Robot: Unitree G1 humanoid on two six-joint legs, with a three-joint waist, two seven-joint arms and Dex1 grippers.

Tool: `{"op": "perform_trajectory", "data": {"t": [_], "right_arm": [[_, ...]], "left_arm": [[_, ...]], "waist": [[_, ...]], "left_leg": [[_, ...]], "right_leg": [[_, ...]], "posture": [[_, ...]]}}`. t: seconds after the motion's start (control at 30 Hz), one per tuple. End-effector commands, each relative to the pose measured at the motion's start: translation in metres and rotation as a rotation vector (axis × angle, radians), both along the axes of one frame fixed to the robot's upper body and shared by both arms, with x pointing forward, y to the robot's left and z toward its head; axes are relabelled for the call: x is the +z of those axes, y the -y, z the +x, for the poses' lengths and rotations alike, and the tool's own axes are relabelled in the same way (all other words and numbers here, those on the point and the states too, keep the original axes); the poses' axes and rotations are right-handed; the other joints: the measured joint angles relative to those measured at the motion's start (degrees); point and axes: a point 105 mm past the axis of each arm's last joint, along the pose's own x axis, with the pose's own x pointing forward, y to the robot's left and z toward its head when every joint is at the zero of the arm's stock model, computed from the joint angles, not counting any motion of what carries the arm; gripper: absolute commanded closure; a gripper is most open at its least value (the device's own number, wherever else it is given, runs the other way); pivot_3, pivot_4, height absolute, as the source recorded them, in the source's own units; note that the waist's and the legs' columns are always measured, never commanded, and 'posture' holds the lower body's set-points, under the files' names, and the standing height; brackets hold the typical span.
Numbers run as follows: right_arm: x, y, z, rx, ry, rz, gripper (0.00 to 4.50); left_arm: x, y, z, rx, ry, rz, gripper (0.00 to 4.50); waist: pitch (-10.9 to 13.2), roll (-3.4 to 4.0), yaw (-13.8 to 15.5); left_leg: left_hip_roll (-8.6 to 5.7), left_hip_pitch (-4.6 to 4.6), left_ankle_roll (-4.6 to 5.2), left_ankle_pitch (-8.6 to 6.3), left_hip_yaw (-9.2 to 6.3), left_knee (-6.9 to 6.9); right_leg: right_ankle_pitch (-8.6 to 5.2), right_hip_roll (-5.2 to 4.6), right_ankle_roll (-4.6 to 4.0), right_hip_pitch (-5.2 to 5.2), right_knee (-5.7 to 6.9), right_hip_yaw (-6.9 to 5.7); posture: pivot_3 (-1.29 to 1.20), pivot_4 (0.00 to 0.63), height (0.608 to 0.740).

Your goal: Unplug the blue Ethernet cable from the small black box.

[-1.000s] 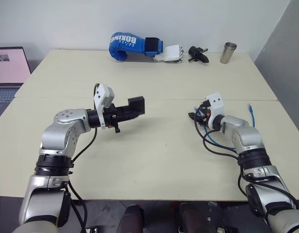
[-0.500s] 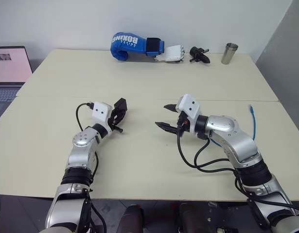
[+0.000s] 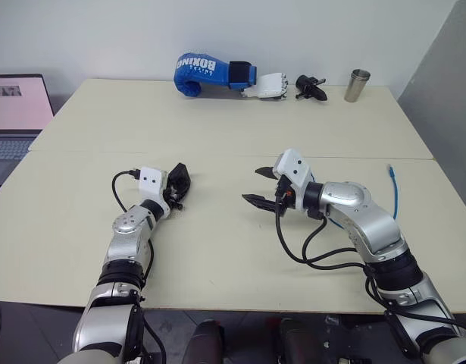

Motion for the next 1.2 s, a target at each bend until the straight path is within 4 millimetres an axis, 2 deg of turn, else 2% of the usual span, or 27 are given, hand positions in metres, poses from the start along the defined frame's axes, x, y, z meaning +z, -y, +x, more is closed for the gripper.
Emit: {"op": "perform_trajectory", "data": {"t": [0.03,0.17,0.27,0.4,0.5,0.67,0.77,0.9,1.07,1.2], "right_arm": [[0.015,-0.002,-0.005,0.021,0.049,0.024,0.77],[0.017,-0.002,-0.005,0.024,0.051,0.027,0.77],[0.019,-0.003,-0.006,0.025,0.052,0.031,0.77],[0.026,0.002,-0.009,0.021,0.055,0.047,0.77],[0.031,0.008,-0.012,0.009,0.051,0.064,0.77],[0.040,0.022,-0.016,-0.017,0.022,0.119,0.77],[0.045,0.034,-0.021,-0.022,0.009,0.135,0.77],[0.049,0.061,-0.032,-0.022,0.045,0.098,0.77],[0.047,0.096,-0.044,0.011,0.041,0.000,0.77],[0.047,0.114,-0.047,0.018,0.006,-0.061,0.77]], "left_arm": [[-0.005,-0.007,-0.001,0.030,-0.023,-0.009,1.21],[0.001,-0.010,-0.002,0.038,-0.002,0.010,0.39],[0.010,-0.013,-0.004,0.041,0.027,0.023,0.39],[0.037,-0.019,-0.012,0.051,0.101,0.082,0.39],[0.055,-0.017,-0.023,0.010,0.145,0.132,0.39],[0.066,-0.019,-0.032,-0.023,0.129,0.214,0.39],[0.074,-0.018,-0.038,-0.087,0.103,0.230,0.39],[0.095,-0.010,-0.055,-0.288,0.058,0.250,0.39],[0.108,-0.020,-0.075,-0.472,-0.064,0.350,0.39],[0.115,-0.028,-0.080,-0.529,-0.107,0.394,0.39]], "waist": [[0.0,0.00,-0.1],[0.0,0.00,-0.1],[0.0,0.00,-0.2],[0.0,0.00,-0.3],[0.0,0.00,-0.2],[0.0,0.00,0.0],[0.0,0.00,0.0],[0.0,-0.01,0.0],[0.0,0.03,-0.2],[0.0,0.04,-0.3]], "left_leg": [[0.00,0.01,0.00,0.00,0.00,0.00],[0.01,0.03,0.00,0.00,0.00,0.00],[0.01,0.04,0.00,0.00,0.00,0.00],[0.04,0.03,0.00,0.00,0.01,-0.02],[0.06,-0.01,0.00,0.00,-0.01,-0.03],[0.02,0.00,-0.01,0.00,-0.01,-0.02],[0.03,0.00,-0.01,0.00,-0.01,-0.02],[0.04,-0.03,-0.01,0.00,-0.01,-0.05],[0.04,0.01,0.00,0.00,0.05,-0.11],[0.08,0.02,0.01,-0.01,0.06,-0.14]], "right_leg": [[0.00,0.00,0.00,0.00,0.01,0.00],[0.00,0.01,0.00,0.00,0.06,0.00],[0.00,0.01,0.00,0.00,0.08,0.01],[0.00,0.02,0.00,-0.04,0.08,0.03],[0.00,0.02,-0.01,-0.08,0.08,0.04],[0.00,-0.02,-0.01,-0.03,0.06,0.04],[0.00,0.00,-0.01,-0.03,0.06,0.03],[-0.01,0.01,-0.01,-0.04,0.01,0.01],[-0.02,0.03,-0.02,-0.01,-0.10,0.04],[-0.02,0.08,-0.01,-0.02,-0.15,0.05]], "posture": [[0.00,0.150,0.740],[0.00,0.150,0.740],[0.00,0.150,0.740],[0.00,0.150,0.740],[0.00,0.150,0.740],[0.00,0.150,0.740],[0.00,0.150,0.740],[0.00,0.150,0.740],[0.00,0.150,0.740],[0.00,0.150,0.740]]}}
